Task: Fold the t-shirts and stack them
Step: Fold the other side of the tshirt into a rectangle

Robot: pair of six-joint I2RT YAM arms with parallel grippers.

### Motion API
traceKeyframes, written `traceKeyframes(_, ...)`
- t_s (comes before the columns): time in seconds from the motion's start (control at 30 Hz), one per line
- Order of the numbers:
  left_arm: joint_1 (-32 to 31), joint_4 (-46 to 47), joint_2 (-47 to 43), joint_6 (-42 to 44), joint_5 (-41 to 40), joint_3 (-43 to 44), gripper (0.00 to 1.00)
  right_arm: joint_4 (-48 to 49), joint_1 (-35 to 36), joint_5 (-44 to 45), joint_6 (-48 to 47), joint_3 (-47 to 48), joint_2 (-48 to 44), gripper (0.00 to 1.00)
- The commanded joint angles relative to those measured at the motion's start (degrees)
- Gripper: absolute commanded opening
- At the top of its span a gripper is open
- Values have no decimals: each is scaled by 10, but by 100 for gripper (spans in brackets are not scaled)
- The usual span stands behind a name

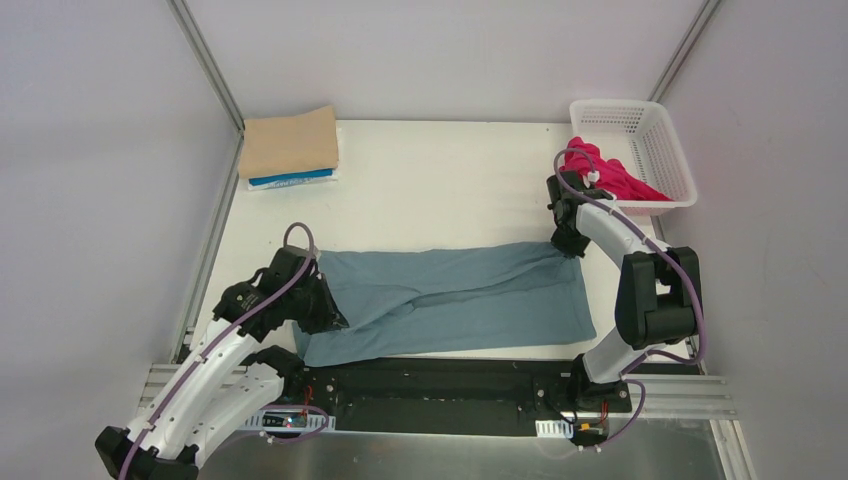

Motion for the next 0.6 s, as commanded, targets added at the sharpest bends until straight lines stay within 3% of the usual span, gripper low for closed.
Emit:
traceKeyframes(0.0,-7,-45,-2,-19,49,-9,0,-10,-6,13,9,-2,0,0)
traceKeyframes(0.37,-7,-90,3,-27,34,-10,1,-11,-8,18,12,-9,7,0)
traceKeyframes(0.47,-7,-89,12,-28,32,-10,24,-15,-8,25,16,-13,2,2)
traceKeyframes(0.57,-7,-87,16,-25,32,-3,57,-14,-8,29,19,-23,-6,6)
